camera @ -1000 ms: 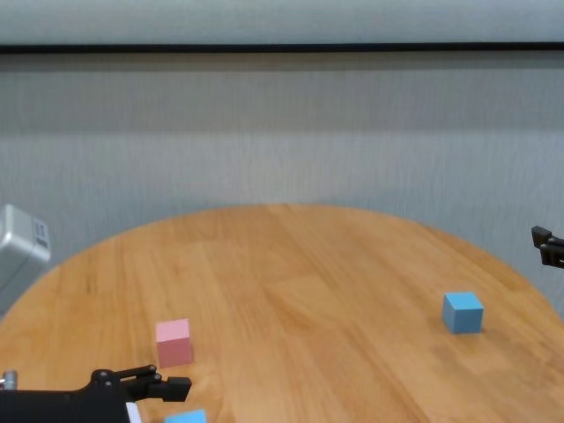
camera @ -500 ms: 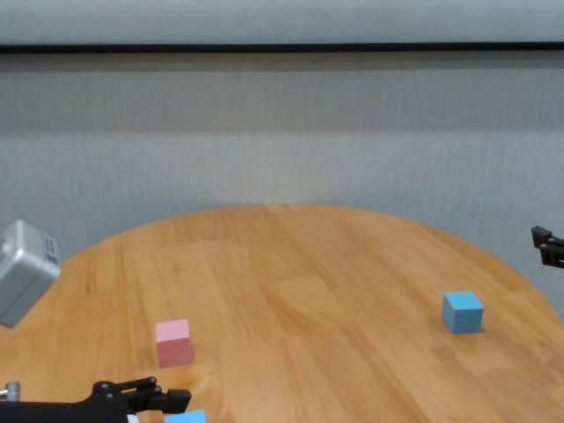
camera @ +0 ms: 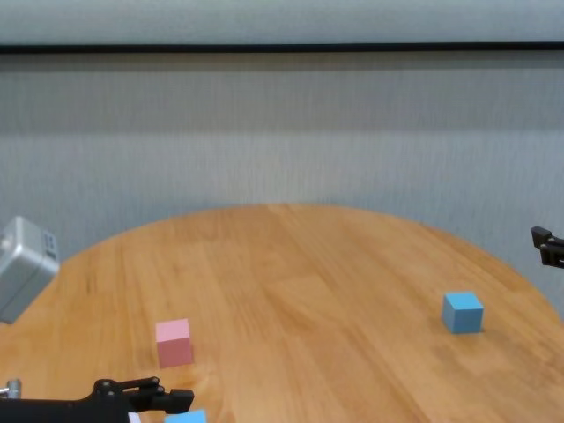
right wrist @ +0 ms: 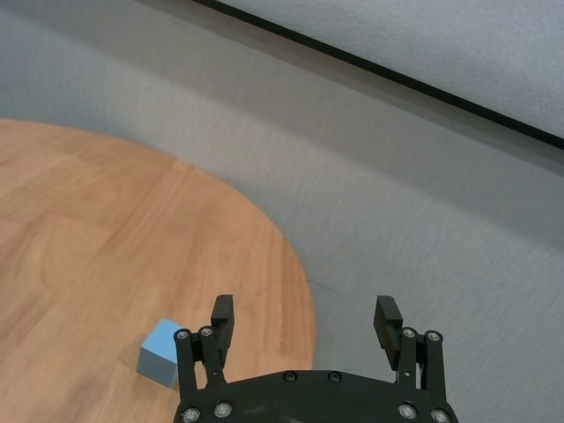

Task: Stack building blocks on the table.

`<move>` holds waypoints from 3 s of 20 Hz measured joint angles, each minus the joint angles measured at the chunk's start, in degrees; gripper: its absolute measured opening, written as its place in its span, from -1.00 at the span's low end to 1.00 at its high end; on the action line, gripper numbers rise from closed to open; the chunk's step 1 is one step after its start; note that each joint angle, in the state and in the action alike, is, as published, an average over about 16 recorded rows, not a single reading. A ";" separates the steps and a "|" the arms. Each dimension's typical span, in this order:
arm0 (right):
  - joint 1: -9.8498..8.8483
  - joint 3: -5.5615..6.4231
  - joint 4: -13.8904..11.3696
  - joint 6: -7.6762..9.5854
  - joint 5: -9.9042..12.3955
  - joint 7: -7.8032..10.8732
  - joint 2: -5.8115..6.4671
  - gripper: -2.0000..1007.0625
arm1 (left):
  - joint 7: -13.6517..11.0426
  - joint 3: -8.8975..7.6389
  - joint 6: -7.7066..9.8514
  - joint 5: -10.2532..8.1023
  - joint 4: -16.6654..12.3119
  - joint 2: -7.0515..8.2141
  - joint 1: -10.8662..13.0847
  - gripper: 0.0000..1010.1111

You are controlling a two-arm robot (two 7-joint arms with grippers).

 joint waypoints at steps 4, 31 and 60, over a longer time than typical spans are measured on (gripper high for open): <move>0.00 0.00 0.00 0.00 0.00 0.00 0.00 0.99 | -0.05 0.00 -0.01 -0.01 0.15 -0.05 -0.09 0.70; 0.00 0.00 0.00 0.00 0.00 0.00 0.00 0.99 | 6.69 -0.44 3.57 4.24 -1.67 -4.12 -4.48 -0.22; 0.00 0.00 0.00 0.00 0.00 0.00 0.00 0.99 | 10.40 3.35 2.32 12.82 15.70 -19.19 -16.92 -0.22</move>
